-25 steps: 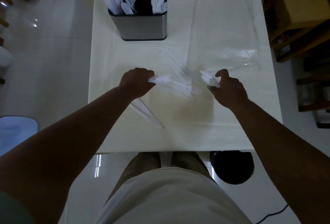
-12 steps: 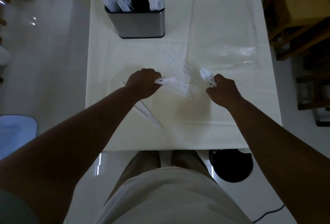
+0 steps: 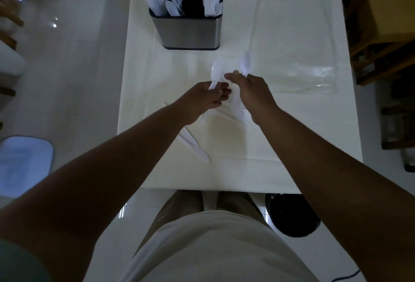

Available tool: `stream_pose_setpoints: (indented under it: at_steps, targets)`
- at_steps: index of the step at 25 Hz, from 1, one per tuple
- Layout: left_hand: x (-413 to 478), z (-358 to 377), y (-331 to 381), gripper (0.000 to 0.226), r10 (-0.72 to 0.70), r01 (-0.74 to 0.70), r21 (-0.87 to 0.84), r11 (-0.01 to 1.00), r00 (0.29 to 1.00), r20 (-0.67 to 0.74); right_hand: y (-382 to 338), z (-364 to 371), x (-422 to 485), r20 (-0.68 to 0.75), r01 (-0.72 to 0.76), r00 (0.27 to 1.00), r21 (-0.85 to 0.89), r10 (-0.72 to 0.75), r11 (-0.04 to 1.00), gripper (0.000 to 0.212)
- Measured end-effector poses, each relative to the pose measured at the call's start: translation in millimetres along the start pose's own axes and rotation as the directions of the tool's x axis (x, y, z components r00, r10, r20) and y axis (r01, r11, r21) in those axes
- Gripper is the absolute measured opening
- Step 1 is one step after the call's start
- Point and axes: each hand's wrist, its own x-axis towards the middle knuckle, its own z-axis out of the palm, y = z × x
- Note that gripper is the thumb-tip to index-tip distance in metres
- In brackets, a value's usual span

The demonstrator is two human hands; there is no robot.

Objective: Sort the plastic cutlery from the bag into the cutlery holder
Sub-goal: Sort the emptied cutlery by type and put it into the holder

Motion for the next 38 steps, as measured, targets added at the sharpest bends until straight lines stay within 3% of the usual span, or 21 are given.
stream_pose_setpoints:
  at_steps: [2, 6, 9, 11, 13, 16, 21, 24, 26, 29, 35, 38]
  targets:
    - [-3, -5, 1, 0.037, 0.034, -0.033, -0.036, 0.999, 0.999, 0.032, -6, 11, 4, 0.074, -0.109, 0.992, 0.046, 0.105, 0.993, 0.046]
    - [-11, -13, 1, 0.029, 0.099, -0.077, -0.221, 0.972, 0.991, 0.089, -10, 32, 6, 0.169, -0.07, 0.982, -0.115, 0.089, 0.991, 0.07]
    - [-16, -9, 5, 0.027, 0.015, -0.016, -0.165, 0.986, 1.0, -0.008, -12, 35, 5, 0.206, -0.031, 0.977, -0.136, 0.059, 0.99, 0.05]
    - [-19, -8, 5, 0.038, -0.053, 0.045, -0.138, 0.989, 0.997, -0.056, -15, 31, 7, 0.183, 0.003, 0.983, -0.035, 0.003, 0.999, 0.038]
    - [-22, -11, 2, 0.052, -0.072, 0.07, -0.083, 0.994, 0.997, -0.018, -20, 23, 10, 0.13, 0.075, 0.988, 0.045, -0.08, 0.996, 0.038]
    - [-26, -12, 2, 0.038, -0.059, 0.06, 0.042, 0.997, 0.998, -0.024, -27, 15, 17, 0.181, 0.153, 0.971, 0.039, -0.157, 0.988, 0.034]
    - [-18, -9, 5, 0.033, -0.032, 0.125, 0.378, 0.918, 0.97, -0.241, -36, 23, 14, 0.28, 0.235, 0.943, -0.182, -0.179, 0.955, 0.033]
    - [-14, -9, 3, 0.036, 0.149, 0.097, 0.623, 0.776, 0.932, -0.331, -38, 28, 15, 0.212, 0.287, 0.952, -0.358, -0.223, 0.889, 0.031]
    - [-11, -12, 0, 0.033, 0.203, 0.036, 0.635, 0.772, 0.932, -0.299, -42, 26, 19, 0.153, 0.315, 0.949, -0.419, -0.275, 0.852, 0.026]
    - [-11, -19, -8, 0.027, 0.169, -0.005, 0.503, 0.864, 0.944, -0.282, -55, 19, 26, 0.071, 0.284, 0.958, -0.339, -0.276, 0.897, 0.021]
    - [-6, -27, -8, 0.026, 0.344, -0.047, 0.672, 0.739, 0.884, -0.316, -68, 38, 37, 0.137, 0.099, 0.987, -0.099, -0.085, 0.99, 0.048]
    - [-5, -45, 6, 0.033, 0.312, -0.077, 0.618, 0.783, 0.907, -0.282, -96, 42, 46, 0.087, 0.183, 0.981, -0.103, -0.175, 0.978, 0.033]
